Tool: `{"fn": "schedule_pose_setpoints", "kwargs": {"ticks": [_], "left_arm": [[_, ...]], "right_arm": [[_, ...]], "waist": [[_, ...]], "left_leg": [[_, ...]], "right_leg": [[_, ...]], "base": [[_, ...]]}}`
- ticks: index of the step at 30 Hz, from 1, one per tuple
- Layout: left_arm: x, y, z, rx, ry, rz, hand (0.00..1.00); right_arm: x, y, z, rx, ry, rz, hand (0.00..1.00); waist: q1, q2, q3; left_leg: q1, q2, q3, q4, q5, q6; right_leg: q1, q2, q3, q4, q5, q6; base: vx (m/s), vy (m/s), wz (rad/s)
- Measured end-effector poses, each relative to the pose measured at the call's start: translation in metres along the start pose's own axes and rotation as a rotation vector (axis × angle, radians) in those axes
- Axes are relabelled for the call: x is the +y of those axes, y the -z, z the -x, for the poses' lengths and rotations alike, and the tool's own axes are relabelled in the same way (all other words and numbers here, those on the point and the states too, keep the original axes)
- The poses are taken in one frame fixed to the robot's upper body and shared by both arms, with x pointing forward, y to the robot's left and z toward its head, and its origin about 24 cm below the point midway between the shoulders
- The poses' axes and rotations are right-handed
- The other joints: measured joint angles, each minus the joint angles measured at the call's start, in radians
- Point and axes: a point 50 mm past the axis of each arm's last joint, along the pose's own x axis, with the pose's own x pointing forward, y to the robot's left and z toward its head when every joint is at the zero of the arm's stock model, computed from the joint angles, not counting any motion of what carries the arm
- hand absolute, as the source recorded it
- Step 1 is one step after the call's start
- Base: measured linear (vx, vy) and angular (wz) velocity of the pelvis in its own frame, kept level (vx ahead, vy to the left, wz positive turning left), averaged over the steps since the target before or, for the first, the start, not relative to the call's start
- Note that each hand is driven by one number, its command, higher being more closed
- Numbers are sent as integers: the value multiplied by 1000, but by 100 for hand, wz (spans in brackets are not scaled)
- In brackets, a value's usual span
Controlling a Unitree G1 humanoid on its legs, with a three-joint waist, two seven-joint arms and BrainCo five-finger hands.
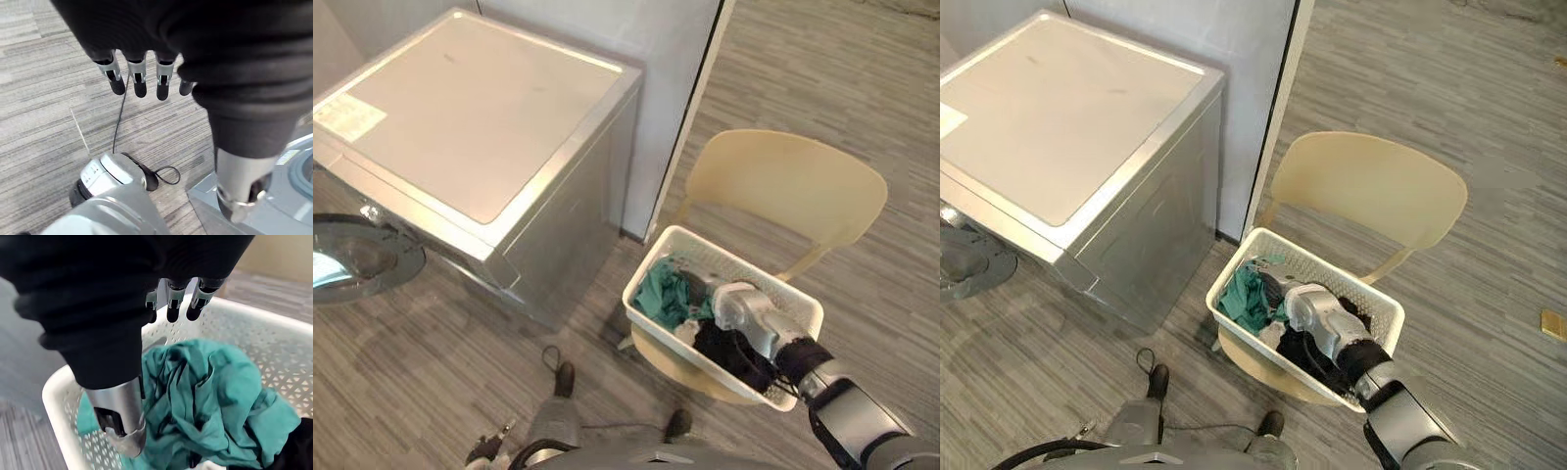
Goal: Pick up the laundry basket with both hands and put the clothes into the washing machine.
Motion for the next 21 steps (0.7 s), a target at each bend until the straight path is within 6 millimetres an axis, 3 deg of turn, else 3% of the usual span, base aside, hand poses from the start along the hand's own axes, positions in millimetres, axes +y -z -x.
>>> {"fn": "schedule_pose_setpoints", "kwargs": {"ticks": [3, 12, 17, 21], "left_arm": [[-4, -8, -1, -21, 11, -13, 0], [-20, -34, -3, -104, 39, -7, 0], [-23, -43, -3, -137, 25, 16, 0], [-24, -46, -3, -152, 20, 3, 0]], "right_arm": [[-1, 6, -3, 28, -25, 62, 0], [-40, 24, -12, 144, 92, 93, 0], [-65, 40, -8, 252, 229, 112, 0], [-70, 45, -6, 297, 280, 83, 0]], "waist": [[14, -2, 36], [36, 0, 160], [44, -1, 192], [43, 0, 200]], "left_leg": [[-19, 0, -9, 10, 0, 0], [-78, 1, -35, 28, 9, 5], [-104, 7, -41, 26, 17, 2], [-121, 11, -47, 24, 23, 0]], "right_leg": [[-8, 2, -3, -3, 7, 4], [-51, 5, -22, 17, 3, -12], [-95, 2, -21, 70, -18, -17], [-124, -1, -21, 104, -34, -19]], "base": [[-37, -10, 4], [-24, -9, 6], [-17, -8, 1], [-38, -25, 2]]}}
